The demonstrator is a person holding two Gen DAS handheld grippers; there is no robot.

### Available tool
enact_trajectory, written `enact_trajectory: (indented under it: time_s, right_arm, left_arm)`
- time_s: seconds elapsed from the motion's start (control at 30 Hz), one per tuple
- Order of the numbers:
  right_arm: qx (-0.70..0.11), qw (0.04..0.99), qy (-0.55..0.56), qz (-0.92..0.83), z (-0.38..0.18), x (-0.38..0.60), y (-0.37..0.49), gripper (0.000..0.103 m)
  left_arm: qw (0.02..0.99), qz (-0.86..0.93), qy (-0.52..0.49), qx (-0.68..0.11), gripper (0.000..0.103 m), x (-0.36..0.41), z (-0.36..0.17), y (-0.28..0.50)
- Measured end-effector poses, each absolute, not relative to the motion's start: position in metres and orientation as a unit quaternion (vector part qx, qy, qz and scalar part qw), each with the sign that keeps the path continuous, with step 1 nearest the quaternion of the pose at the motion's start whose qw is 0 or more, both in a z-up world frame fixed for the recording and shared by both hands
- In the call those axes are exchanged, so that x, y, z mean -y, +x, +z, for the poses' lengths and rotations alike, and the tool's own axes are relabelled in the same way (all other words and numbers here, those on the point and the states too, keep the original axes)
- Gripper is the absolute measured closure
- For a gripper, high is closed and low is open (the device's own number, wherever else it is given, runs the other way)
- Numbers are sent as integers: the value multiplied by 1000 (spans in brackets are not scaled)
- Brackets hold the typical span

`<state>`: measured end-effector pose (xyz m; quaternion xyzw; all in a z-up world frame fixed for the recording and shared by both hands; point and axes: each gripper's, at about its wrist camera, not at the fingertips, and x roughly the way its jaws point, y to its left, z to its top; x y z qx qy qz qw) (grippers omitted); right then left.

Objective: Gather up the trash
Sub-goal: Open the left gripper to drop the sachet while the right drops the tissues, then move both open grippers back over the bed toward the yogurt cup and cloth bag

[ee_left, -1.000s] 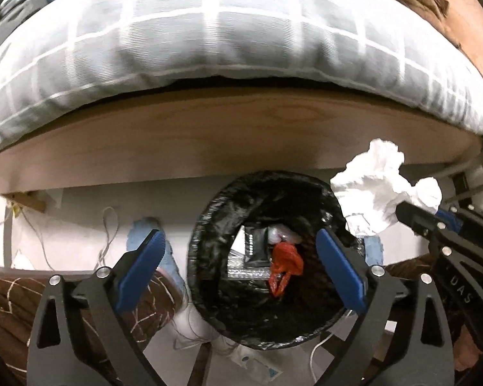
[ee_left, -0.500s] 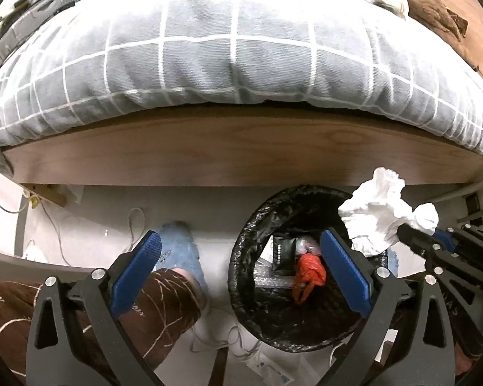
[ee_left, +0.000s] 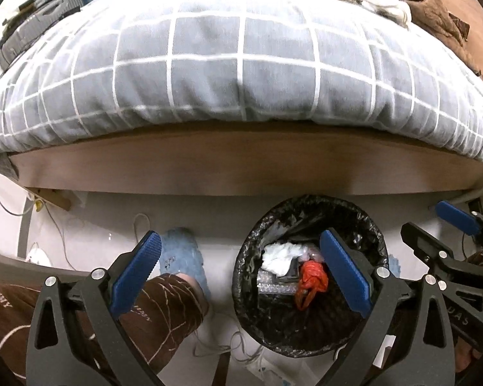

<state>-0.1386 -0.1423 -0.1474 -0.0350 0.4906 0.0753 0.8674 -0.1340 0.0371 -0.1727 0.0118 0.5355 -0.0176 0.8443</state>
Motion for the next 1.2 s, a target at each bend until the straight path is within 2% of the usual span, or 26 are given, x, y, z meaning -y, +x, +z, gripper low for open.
enact_trajectory:
  time_s: [0.37, 0.57, 1.2]
  right_arm:
    - [-438, 897, -28, 49, -109, 162, -140, 17]
    - [-379, 925, -25, 23, -76, 176, -147, 8]
    - [-302, 953, 3, -20, -18, 214, -117, 8]
  left_arm:
    - [865, -25, 9, -500, 6, -28, -138, -131]
    - [880, -39, 5, -474, 6, -20, -111, -132]
    - [907, -50, -5, -418, 6, 2, -55, -95]
